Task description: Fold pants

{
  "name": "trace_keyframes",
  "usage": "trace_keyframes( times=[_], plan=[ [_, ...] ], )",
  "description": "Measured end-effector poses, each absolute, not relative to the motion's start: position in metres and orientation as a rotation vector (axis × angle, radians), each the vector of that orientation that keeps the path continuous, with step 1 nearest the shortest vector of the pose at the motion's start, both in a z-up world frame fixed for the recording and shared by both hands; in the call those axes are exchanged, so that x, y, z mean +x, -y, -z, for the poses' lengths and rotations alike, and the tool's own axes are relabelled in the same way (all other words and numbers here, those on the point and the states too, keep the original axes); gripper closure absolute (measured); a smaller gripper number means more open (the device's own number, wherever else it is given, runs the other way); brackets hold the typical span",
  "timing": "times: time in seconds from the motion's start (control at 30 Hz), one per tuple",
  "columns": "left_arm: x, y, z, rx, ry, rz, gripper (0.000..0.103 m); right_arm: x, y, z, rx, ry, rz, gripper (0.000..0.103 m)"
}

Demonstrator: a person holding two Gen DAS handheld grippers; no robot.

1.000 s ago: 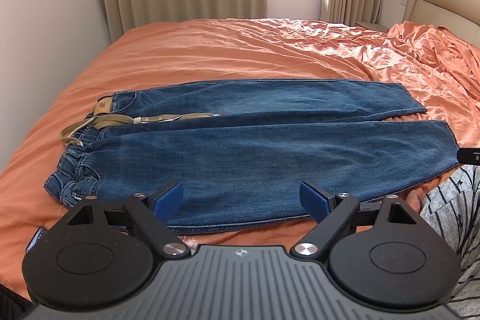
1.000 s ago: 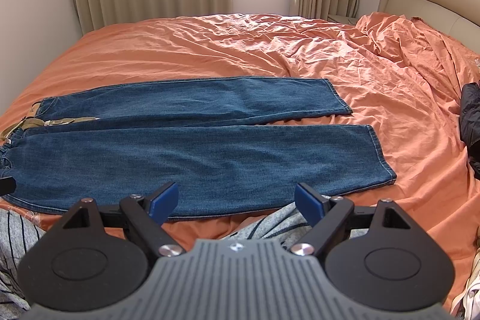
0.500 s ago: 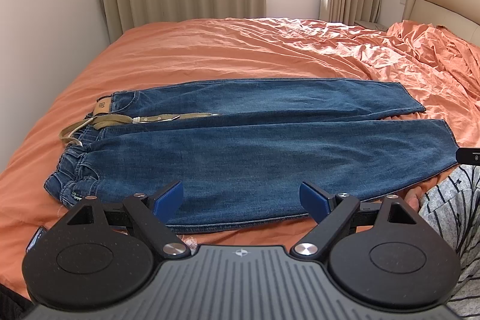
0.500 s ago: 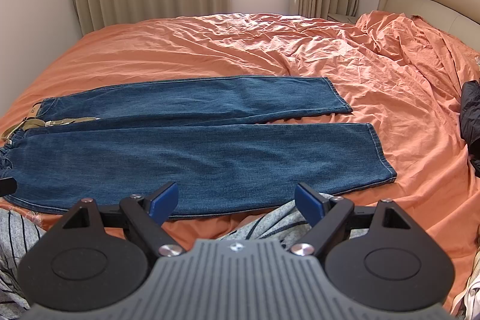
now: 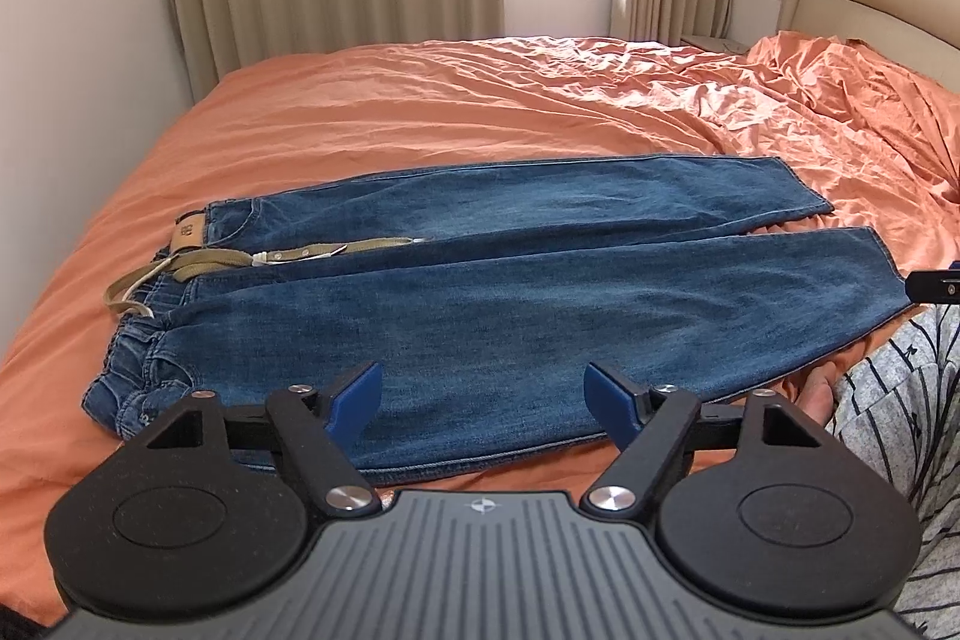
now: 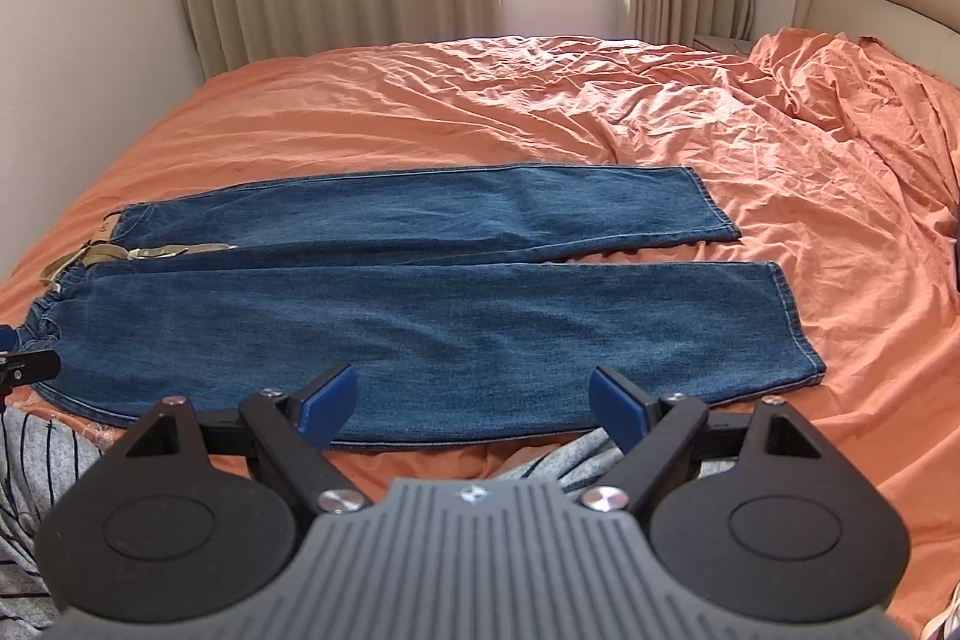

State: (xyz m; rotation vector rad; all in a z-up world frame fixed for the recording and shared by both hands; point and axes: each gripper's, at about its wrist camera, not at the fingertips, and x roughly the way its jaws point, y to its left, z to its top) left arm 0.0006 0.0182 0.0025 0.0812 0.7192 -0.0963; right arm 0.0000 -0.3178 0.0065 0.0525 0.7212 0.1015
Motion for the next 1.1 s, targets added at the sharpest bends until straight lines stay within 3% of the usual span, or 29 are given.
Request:
trace_keyframes(
  times=[0.1, 0.23, 0.27, 0.37, 0.43, 0.5, 0.6, 0.83, 0.93, 1.1],
  plan=[
    [0.010, -0.037, -0.003, 0.128, -0.718, 0.146, 0.020, 0.007, 0.333, -0.006, 0.047, -0.690, -0.139, 0.022],
    [0.029, -0.069, 0.000, 0.182, -0.791, 0.202, 0.041, 0.025, 0.356, -0.005, 0.056, -0.715, -0.123, 0.022],
    [0.033, -0.078, 0.000, 0.191, -0.812, 0.227, 0.042, 0.030, 0.361, -0.005, 0.061, -0.727, -0.114, 0.022],
    [0.048, -0.102, 0.002, 0.251, -0.879, 0.297, 0.042, 0.044, 0.379, -0.002, 0.081, -0.764, -0.080, 0.022],
    [0.058, -0.120, 0.008, 0.292, -0.926, 0.311, 0.043, 0.053, 0.388, 0.001, 0.080, -0.790, -0.052, 0.031],
    [0.069, -0.136, 0.017, 0.358, -0.981, 0.316, 0.043, 0.060, 0.396, 0.004, 0.084, -0.817, -0.025, 0.049],
    [0.085, -0.157, 0.039, 0.505, -1.069, 0.304, 0.043, 0.068, 0.403, 0.010, 0.108, -0.851, -0.020, 0.055],
    [0.104, -0.175, 0.101, 0.671, -1.323, 0.441, 0.041, 0.084, 0.397, 0.031, 0.115, -0.932, -0.015, 0.054],
    [0.103, -0.167, 0.121, 0.760, -1.335, 0.462, 0.032, 0.090, 0.394, 0.042, 0.124, -0.967, -0.002, 0.054],
    [0.106, -0.161, 0.136, 0.803, -1.335, 0.418, 0.032, 0.100, 0.395, 0.047, 0.156, -1.017, 0.006, 0.050]
  ],
)
